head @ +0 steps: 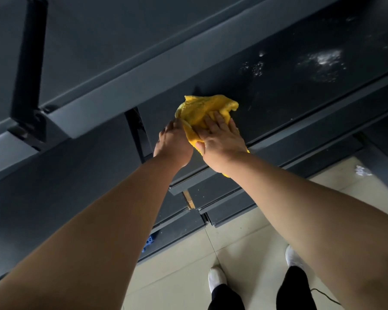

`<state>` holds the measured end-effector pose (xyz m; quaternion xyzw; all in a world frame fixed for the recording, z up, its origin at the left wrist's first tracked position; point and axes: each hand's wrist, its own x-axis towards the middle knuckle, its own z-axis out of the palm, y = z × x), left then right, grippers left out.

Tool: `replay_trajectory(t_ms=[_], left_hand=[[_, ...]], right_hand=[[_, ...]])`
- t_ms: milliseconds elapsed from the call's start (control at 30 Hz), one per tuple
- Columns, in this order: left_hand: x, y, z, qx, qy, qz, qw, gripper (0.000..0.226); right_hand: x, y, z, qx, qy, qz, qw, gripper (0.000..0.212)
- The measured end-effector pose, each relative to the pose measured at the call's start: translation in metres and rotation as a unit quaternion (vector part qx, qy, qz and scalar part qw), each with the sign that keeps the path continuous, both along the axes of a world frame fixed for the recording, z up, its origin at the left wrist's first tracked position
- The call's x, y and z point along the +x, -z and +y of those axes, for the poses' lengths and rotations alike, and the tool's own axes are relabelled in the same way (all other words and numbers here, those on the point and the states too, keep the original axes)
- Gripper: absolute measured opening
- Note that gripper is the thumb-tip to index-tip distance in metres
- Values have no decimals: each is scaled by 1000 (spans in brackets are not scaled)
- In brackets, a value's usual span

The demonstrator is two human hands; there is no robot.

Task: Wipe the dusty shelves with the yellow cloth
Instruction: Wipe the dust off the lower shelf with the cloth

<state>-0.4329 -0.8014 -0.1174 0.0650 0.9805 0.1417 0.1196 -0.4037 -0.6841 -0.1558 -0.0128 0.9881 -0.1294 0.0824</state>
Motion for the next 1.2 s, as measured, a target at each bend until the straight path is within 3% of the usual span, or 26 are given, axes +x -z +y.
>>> replay_trajectory(t_ms=[267,600,867,1000,1100,1200], left_hand=[[-16,9,53,-37,-17,-25,999,63],[-26,27,88,-115,-60,-27,991,57],[-3,34,104,-107,-52,46,992,64],[-7,32,106,-105,-63,34,992,66],[-17,26,109,-68,-73,30,995,55],[-29,22,115,-45,-71,7,996,53]], right_hand=[[-23,-3,76,9,39,-15,999,53],[-34,-3,160,36,35,0,999,53],[-33,2,166,35,-28,29,999,50],[-41,2,166,43,-84,31,995,49],[-65,3,160,54,-127,25,990,49],[-97,3,153,41,-118,17,992,51]])
